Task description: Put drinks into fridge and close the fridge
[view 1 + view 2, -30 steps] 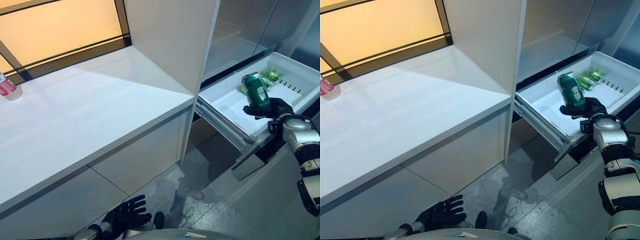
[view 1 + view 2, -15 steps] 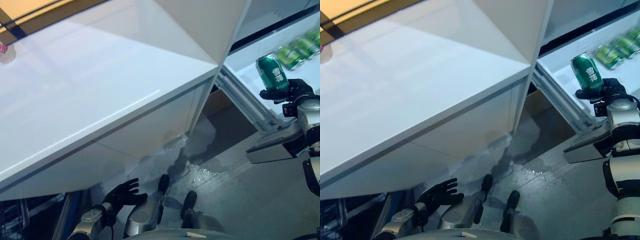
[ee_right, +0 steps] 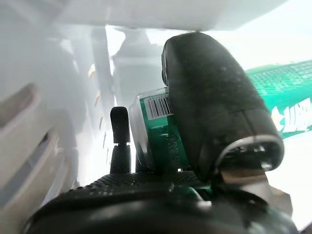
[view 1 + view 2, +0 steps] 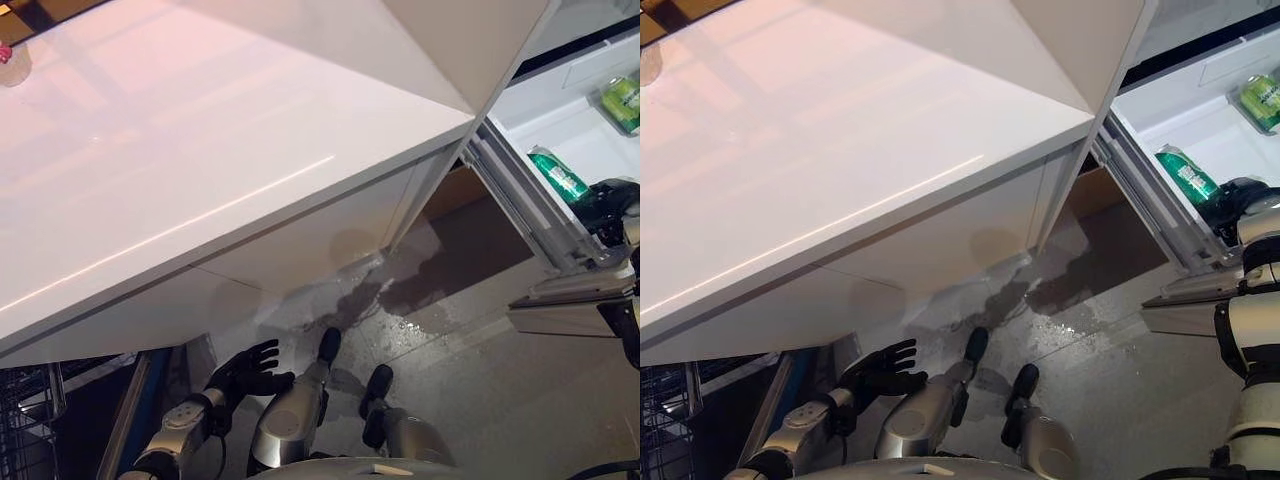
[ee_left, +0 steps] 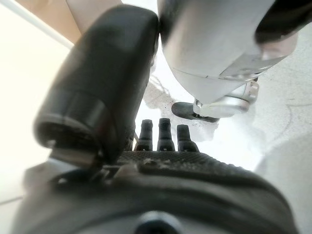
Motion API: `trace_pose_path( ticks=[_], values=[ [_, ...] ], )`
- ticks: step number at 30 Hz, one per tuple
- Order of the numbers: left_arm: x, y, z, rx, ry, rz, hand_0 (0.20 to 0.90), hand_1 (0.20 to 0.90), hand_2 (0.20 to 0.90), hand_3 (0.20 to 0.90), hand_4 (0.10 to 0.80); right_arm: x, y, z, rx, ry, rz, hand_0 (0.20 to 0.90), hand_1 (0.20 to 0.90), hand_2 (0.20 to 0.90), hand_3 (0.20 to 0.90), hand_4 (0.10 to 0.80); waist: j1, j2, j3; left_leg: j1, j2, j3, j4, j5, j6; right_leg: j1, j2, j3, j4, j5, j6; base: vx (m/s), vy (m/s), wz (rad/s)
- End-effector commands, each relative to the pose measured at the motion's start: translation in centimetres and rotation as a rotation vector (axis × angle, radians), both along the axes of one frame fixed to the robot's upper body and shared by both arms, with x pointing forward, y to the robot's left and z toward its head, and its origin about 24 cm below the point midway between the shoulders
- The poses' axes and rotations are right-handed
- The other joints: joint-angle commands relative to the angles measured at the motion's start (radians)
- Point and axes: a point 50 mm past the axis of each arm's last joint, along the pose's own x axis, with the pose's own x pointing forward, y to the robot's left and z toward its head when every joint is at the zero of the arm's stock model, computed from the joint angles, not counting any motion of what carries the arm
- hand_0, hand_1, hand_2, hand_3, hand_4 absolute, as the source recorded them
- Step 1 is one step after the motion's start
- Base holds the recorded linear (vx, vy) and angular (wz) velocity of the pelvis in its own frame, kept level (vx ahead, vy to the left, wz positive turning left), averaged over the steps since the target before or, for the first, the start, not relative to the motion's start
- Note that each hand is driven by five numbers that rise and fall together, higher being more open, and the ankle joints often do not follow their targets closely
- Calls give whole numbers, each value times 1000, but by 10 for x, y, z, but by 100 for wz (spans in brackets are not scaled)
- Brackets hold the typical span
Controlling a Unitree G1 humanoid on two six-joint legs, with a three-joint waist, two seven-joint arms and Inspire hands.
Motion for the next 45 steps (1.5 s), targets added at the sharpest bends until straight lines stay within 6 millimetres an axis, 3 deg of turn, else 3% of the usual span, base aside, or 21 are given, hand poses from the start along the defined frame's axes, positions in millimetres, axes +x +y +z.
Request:
trace_pose_path(
  ticks=[1,4,8,21,32,39,45],
  values=[
    [-25,11,-6,52,52,-64,900,900,900,900,800,0,0,20,-46,21,99,900,900,900,900,800,2,-49,-66,-23,-41,71,154,-193,21,-95,-23,58,162,-62,4,53,29,6],
    [-29,15,-8,68,79,-58,900,900,900,900,800,4,4,22,-34,-35,129,900,900,900,900,800,2,-54,-77,-7,-43,69,148,-198,22,-78,-23,63,151,-61,8,36,32,4],
    [-33,20,-10,89,114,-47,900,900,900,900,800,17,22,36,39,-237,206,900,900,900,900,800,-8,-64,-96,14,-44,75,135,-200,23,-60,-22,69,138,-59,14,8,35,0],
    [-53,16,-18,90,165,-55,900,900,900,900,800,9,28,55,250,-625,238,900,900,900,900,800,-50,-94,-180,86,-37,115,92,-221,22,-1,-16,97,75,-38,43,-16,26,-8],
    [-67,23,-28,108,249,57,900,900,900,900,800,8,35,43,243,-571,257,900,900,900,900,800,-78,-111,-262,130,-27,157,63,-229,9,36,-11,112,26,-29,54,-44,5,-12],
    [-69,22,-29,106,262,65,900,900,900,900,800,8,34,38,329,-595,229,900,900,900,900,800,-67,-119,-274,142,-31,157,62,-235,7,56,-14,102,11,-28,58,11,9,-4],
    [-68,20,-29,108,261,54,900,900,900,900,800,8,26,36,299,-561,183,900,900,900,900,800,-48,-118,-258,133,-30,154,71,-236,10,51,-23,84,17,-27,59,-14,31,3]
  ],
)
